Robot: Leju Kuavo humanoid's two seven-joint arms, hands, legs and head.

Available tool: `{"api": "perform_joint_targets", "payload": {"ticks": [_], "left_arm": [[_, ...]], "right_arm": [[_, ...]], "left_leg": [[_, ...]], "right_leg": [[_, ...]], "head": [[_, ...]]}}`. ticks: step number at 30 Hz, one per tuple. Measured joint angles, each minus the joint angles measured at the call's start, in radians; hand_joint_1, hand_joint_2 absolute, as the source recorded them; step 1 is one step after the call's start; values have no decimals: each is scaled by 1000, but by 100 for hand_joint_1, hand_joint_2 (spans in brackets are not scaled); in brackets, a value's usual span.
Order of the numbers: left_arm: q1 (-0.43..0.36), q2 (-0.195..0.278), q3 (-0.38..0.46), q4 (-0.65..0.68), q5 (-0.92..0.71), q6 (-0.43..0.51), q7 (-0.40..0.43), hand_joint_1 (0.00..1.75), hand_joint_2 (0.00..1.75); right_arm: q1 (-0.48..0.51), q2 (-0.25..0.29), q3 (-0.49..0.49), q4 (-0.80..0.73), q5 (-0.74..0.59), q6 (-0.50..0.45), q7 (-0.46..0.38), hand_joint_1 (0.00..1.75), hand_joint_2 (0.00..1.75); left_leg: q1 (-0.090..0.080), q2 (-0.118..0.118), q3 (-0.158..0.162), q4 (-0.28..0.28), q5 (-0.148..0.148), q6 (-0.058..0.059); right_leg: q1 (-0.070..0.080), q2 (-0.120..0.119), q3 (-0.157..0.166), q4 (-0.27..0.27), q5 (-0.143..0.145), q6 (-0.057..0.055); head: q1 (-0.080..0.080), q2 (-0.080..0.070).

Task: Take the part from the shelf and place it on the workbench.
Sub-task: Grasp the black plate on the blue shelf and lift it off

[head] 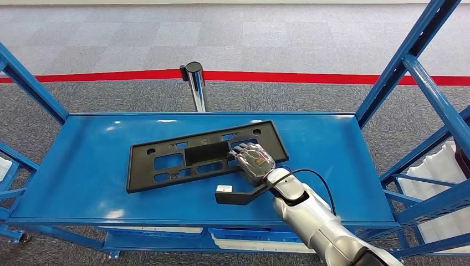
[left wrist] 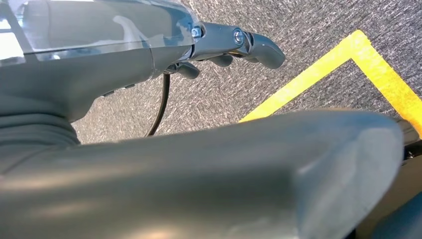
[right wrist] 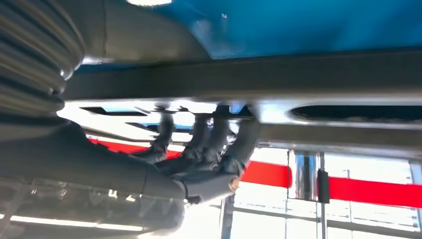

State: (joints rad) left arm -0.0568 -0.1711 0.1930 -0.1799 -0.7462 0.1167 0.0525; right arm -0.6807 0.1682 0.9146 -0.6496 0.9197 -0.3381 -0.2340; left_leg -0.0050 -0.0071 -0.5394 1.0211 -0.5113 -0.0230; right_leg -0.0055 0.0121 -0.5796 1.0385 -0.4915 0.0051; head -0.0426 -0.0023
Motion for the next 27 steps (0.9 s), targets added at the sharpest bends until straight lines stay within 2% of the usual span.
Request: {"api": "perform_joint_targets", "payload": {"ticks": [8, 18, 22, 27], "left_arm": [[1, -1, 0, 0, 0, 1, -1, 0, 0], [1, -2, 11, 0, 5, 6, -13, 0, 0], [1, -2, 23, 0, 11, 14, -32, 0, 0], [2, -2, 44, 0, 20, 27, -55, 0, 0]], "right_arm": [[3, -1, -1, -6, 5, -15, 1, 169, 175], [22, -4, -4, -19, 4, -51, -10, 175, 175], [53, -14, -25, -68, -100, -16, -79, 175, 175], [126, -49, -72, -239, -286, 72, -158, 175, 175]], "left_leg": [[0, 0, 0, 0, 0, 0], [0, 0, 0, 0, 0, 0], [0, 1, 0, 0, 0, 0], [0, 1, 2, 0, 0, 0]], "right_leg": [[0, 0, 0, 0, 0, 0], [0, 0, -1, 0, 0, 0], [0, 0, 0, 0, 0, 0], [0, 1, 1, 0, 0, 0]], "head": [[0, 0], [1, 0], [0, 0], [0, 0]]}}
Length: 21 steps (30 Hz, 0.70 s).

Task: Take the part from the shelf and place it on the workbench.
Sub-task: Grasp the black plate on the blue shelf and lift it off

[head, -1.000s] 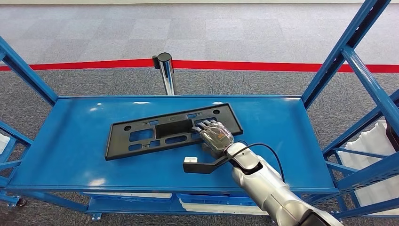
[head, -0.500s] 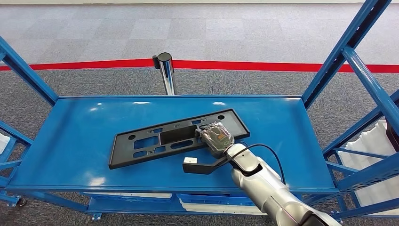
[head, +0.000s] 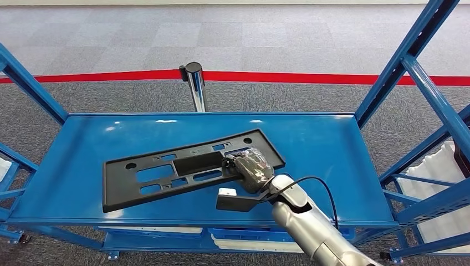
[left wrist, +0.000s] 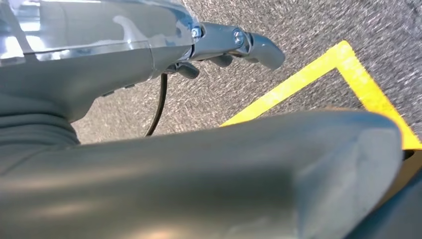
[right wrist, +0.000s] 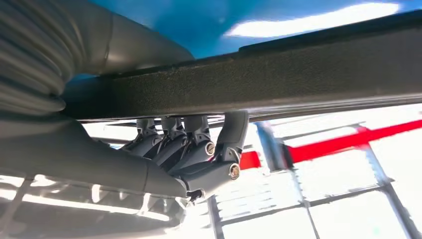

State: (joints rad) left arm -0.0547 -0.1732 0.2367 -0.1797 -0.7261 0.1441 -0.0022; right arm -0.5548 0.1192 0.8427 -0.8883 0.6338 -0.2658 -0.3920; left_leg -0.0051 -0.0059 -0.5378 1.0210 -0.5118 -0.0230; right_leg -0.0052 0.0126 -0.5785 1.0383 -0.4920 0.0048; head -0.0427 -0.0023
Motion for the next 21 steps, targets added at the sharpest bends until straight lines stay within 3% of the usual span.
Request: {"api": "perform_joint_targets", "payload": {"ticks": [14, 21], "left_arm": [[4, 0, 39, 0, -5, 17, -27, 0, 0], [4, 0, 40, 0, -15, 36, -40, 0, 0]], "right_arm": [[254, -173, -100, -629, -258, 76, -86, 175, 175], [314, -225, -139, -809, -292, 80, -110, 175, 175]], "left_leg": [[0, -1, -4, 0, 0, 0], [0, -1, -5, 0, 0, 0]], "right_leg": [[0, -1, -4, 0, 0, 0], [0, -1, -4, 0, 0, 0]], "head": [[1, 0], [1, 0]]}}
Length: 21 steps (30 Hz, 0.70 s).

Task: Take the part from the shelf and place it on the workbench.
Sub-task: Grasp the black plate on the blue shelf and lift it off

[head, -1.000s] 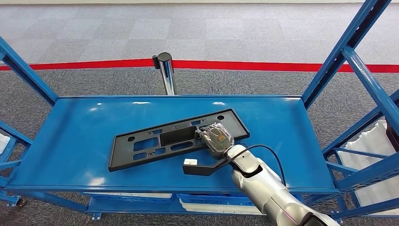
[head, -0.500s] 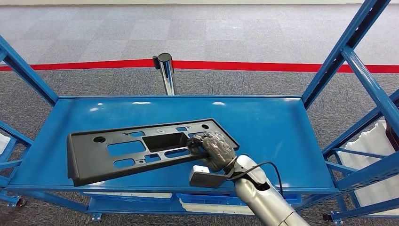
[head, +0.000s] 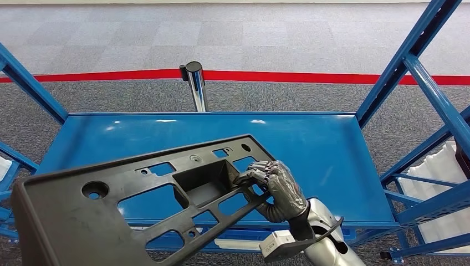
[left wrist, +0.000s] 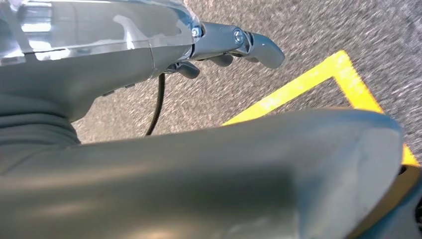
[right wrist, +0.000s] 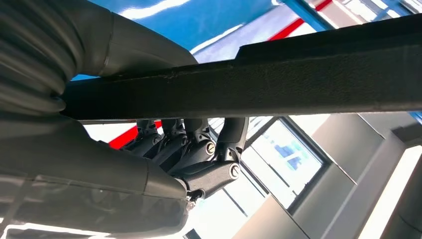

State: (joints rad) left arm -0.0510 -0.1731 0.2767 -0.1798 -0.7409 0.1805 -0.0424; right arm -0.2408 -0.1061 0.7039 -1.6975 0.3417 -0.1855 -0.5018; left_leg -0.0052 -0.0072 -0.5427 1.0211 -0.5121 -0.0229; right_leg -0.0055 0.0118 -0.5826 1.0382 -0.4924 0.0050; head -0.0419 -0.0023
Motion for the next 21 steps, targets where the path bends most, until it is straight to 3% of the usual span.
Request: {"api": "perform_joint_targets", "payload": {"ticks": [8, 21], "left_arm": [[0, 0, 12, 0, -6, 32, -42, 0, 0], [0, 0, 23, 0, -7, 33, -45, 0, 0]], "right_arm": [[57, -25, -43, -126, -141, 53, -35, 175, 175], [74, -35, -56, -179, -154, 65, -34, 175, 175]], "left_leg": [[0, 0, 0, 0, 0, 0], [0, 0, 0, 0, 0, 0]], "right_leg": [[0, 0, 0, 0, 0, 0], [0, 0, 0, 0, 0, 0]], "head": [[-1, 0], [-1, 0]]}}
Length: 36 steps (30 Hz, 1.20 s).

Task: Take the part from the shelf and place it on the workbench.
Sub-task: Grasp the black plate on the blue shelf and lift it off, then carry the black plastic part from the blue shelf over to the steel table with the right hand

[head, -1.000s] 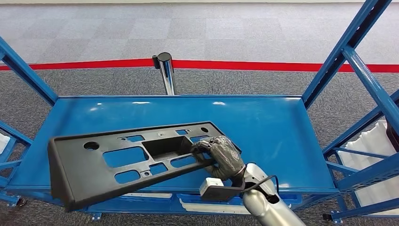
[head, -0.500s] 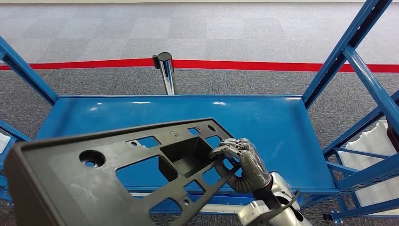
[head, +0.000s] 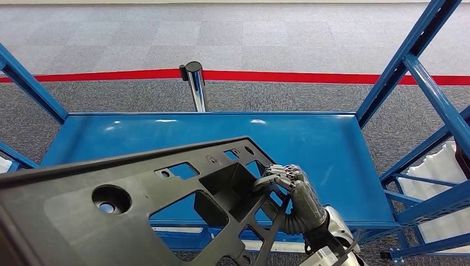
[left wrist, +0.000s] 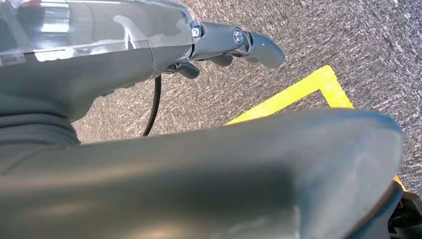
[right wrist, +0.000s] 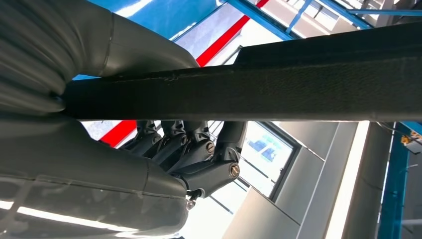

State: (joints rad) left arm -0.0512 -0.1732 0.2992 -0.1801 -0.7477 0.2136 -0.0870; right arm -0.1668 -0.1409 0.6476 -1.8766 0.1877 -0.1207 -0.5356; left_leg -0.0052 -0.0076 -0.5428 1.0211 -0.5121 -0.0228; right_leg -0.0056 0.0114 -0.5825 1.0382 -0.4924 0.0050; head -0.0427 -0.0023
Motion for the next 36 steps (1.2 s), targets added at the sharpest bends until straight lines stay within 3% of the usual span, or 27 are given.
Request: {"api": "perform_joint_targets", "payload": {"ticks": [1, 5, 9, 12, 15, 19, 36], "left_arm": [[0, 0, 0, 0, 0, 0, 0, 0, 0], [0, 0, 2, 0, 1, 17, -58, 0, 175], [1, 0, 3, 0, 2, 45, -286, 0, 175], [5, 0, 3, 0, -3, 65, -341, 0, 175], [6, 0, 4, 0, -4, 61, -344, 0, 175], [5, 0, 5, 0, 0, -17, -337, 0, 175], [5, 0, 6, 0, -15, -50, -344, 0, 175]], "right_arm": [[0, 0, -1, -1, -1, 1, 0, 175, 175], [5, -7, -9, -8, -65, 56, 25, 175, 175], [31, -105, -40, 8, -430, 364, 258, 175, 175], [58, -186, -90, 48, -579, 498, 279, 175, 175], [61, -219, -114, 64, -601, 519, 280, 175, 175], [44, -240, -124, 95, -643, 543, 336, 175, 175], [6, -227, -135, 153, -624, 553, 324, 175, 175]], "left_leg": [[0, 0, 0, 0, 0, 0], [0, 0, 0, 0, 0, 0], [-1, -4, 0, 0, 0, 0], [-2, -4, -1, 0, 0, 1], [-2, -3, 0, 0, -1, 2], [-2, -4, 0, 0, -1, 2], [-2, -3, 2, 0, -1, 2]], "right_leg": [[0, 0, 0, 0, 0, 0], [0, 0, 0, 0, 0, 0], [0, -4, 2, -1, -1, 2], [-3, -5, 2, -1, -1, 4], [-5, -3, 1, -1, -2, 4], [-5, -4, 1, -1, -2, 5], [-4, -4, 3, -1, -2, 5]], "head": [[0, 0], [0, 0], [-3, 0], [2, 0], [2, 0], [1, 0], [1, 0]]}}
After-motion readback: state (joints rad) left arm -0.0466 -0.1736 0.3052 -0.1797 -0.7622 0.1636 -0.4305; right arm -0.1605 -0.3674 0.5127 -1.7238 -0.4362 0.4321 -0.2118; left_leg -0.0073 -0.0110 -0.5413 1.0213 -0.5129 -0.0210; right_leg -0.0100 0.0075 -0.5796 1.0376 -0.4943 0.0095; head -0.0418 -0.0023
